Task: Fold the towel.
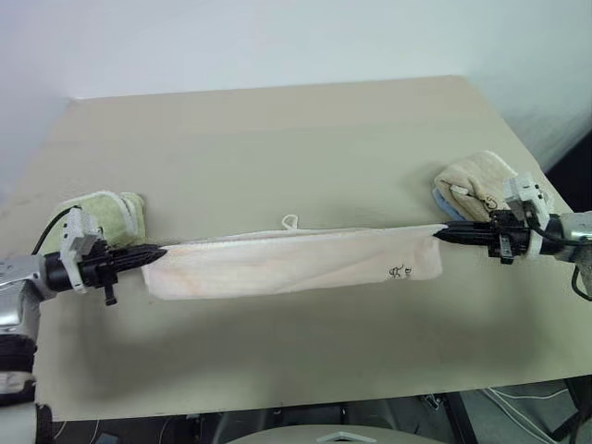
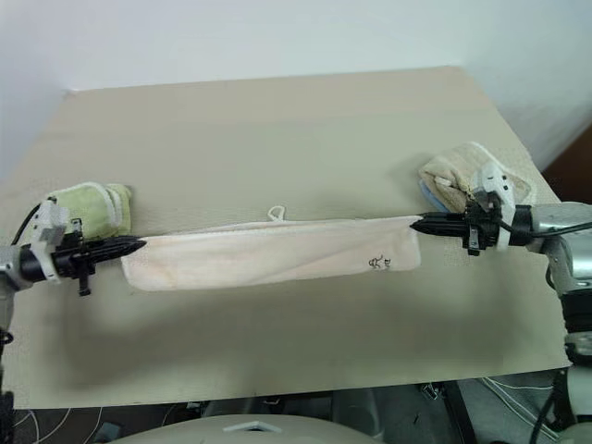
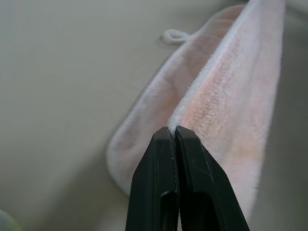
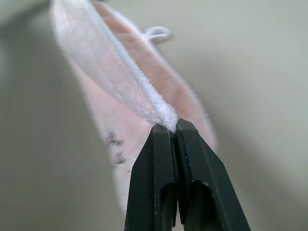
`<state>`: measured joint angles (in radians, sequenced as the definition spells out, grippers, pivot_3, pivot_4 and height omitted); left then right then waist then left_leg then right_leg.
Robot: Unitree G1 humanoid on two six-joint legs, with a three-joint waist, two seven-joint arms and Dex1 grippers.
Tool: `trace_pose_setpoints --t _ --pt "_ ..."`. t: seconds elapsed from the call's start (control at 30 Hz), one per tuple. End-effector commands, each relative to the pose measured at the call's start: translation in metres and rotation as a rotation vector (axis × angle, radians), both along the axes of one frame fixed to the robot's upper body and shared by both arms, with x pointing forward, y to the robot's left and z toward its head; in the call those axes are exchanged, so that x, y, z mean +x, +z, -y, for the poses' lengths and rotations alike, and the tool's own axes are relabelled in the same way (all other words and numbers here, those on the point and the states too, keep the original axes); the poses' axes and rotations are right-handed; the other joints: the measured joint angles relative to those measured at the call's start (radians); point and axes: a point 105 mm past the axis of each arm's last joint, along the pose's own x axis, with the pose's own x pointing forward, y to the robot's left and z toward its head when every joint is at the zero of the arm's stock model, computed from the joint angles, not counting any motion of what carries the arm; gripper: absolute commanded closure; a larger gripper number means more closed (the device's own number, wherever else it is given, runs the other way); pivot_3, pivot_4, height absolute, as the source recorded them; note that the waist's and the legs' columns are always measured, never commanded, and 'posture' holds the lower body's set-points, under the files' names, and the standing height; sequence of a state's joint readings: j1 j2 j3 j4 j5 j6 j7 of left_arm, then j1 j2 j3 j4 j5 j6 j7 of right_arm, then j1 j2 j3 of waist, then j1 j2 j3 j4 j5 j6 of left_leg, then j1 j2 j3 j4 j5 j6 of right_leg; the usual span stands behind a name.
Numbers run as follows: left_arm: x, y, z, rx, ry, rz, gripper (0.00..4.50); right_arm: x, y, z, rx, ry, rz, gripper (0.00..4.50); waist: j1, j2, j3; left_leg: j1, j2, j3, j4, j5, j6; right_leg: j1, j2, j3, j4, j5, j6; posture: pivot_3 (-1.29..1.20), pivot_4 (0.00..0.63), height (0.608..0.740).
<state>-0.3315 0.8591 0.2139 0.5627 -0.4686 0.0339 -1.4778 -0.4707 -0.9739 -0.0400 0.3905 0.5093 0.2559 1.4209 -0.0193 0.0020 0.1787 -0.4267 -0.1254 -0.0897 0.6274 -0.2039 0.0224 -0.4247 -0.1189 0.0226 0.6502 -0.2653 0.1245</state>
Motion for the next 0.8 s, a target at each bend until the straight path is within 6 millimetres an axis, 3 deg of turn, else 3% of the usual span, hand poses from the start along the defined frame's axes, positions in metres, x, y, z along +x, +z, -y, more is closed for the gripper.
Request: trace_pose_setpoints --t 0.03,0.2,0.6,0.7,0.8 --pt "0.011 0.002 -0.002 0.034 0.03 0.037 4.5 0.009 0.005 0.0 -0.022 -0.021 0.045 4.48 0.005 0.0 0.0 0.0 0.0 0.0 0.0 0.0 0.0 0.0 0.0 0.0 0.0 0.0 0.0 0.0 0.15 0.728" --pt "0.023 -0.003 0.001 0.073 0.043 0.066 4.5 0.011 -0.003 -0.003 -0.048 -0.027 0.033 4.48 0.009 0.0 0.0 0.0 0.0 0.0 0.001 0.0 0.0 0.0 0.0 0.0 0.0 0.0 0.0 0.0 0.15 0.728" --pt "0.027 -0.015 0.001 0.091 0.063 0.068 4.5 0.016 -0.019 -0.002 -0.097 -0.059 -0.002 4.48 0.006 0.0 0.0 0.0 0.0 0.001 0.003 0.0 0.0 0.0 0.0 0.0 0.001 0.0 0.0 0.0 0.15 0.728" --pt "0.03 -0.016 0.0 0.086 0.09 0.078 3.81 0.019 -0.02 -0.002 -0.09 -0.081 -0.01 3.82 0.005 0.0 0.0 0.0 0.0 0.001 0.003 0.0 0.001 0.0 0.0 0.0 0.001 0.0 0.0 0.0 0.15 0.728" --pt "0.031 -0.016 0.001 0.079 0.095 0.08 2.85 0.019 -0.021 -0.002 -0.087 -0.084 -0.014 2.89 0.006 0.0 0.0 0.0 0.0 0.001 0.003 0.0 0.001 0.0 0.0 0.0 0.002 0.0 0.0 0.0 0.15 0.728"
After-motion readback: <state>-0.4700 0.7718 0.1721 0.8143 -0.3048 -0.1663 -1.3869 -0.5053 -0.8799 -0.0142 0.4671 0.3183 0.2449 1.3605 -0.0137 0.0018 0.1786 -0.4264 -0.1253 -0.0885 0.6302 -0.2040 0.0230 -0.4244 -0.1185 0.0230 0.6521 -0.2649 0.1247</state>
